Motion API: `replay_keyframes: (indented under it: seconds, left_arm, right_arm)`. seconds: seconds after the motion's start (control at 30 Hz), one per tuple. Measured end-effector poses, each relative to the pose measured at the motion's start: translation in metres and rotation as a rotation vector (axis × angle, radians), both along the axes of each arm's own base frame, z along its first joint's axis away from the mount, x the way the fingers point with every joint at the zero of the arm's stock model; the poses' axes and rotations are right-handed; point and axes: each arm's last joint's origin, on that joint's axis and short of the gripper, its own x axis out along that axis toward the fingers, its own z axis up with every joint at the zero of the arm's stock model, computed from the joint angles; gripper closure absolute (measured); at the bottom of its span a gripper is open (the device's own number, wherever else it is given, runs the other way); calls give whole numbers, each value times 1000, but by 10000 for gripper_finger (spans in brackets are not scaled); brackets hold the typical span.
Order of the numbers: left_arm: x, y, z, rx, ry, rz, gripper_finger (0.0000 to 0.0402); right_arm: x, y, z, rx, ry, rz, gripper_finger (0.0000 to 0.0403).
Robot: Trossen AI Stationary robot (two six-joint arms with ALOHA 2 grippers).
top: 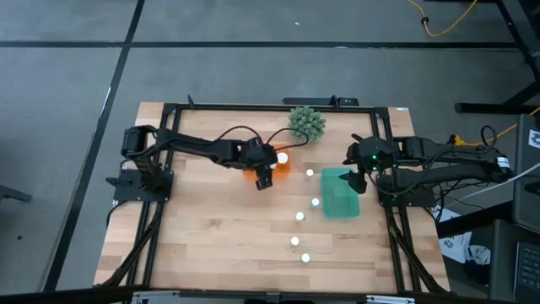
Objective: Pick and place medicine bottles into bin by pill shape (circle, oval)
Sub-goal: Put the orange pill bottle into the orange bin, then put the blue pill bottle into the blue bin
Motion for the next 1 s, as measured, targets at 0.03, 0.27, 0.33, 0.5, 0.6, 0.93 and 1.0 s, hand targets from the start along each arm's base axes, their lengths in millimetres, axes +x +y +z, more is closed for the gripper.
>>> replay_keyframes:
  seconds: [0.03,0.27,0.33,0.5,0.6,0.93,1.0]
  left_arm:
    - [1,2,-4,-2,13,4,224]
    - [3,6,-12,-4,28,16,209]
    - [3,6,-11,-2,30,17,198]
    - [2,6,-9,-17,22,7,171]
    - [3,5,-9,-22,20,3,158]
    - [-1,4,6,-2,-19,-11,144]
    - [-6,3,18,2,-54,-14,144]
  right_arm:
    - [0,0,0,0,0,0,121]
    - [0,0,0,0,0,0,121]
    - [0,0,0,0,0,0,121]
    - [0,0,0,1,0,0,121]
    - [0,0,0,1,0,0,121]
    - [0,0,0,1,0,0,121]
    - [0,0,0,2,0,0,121]
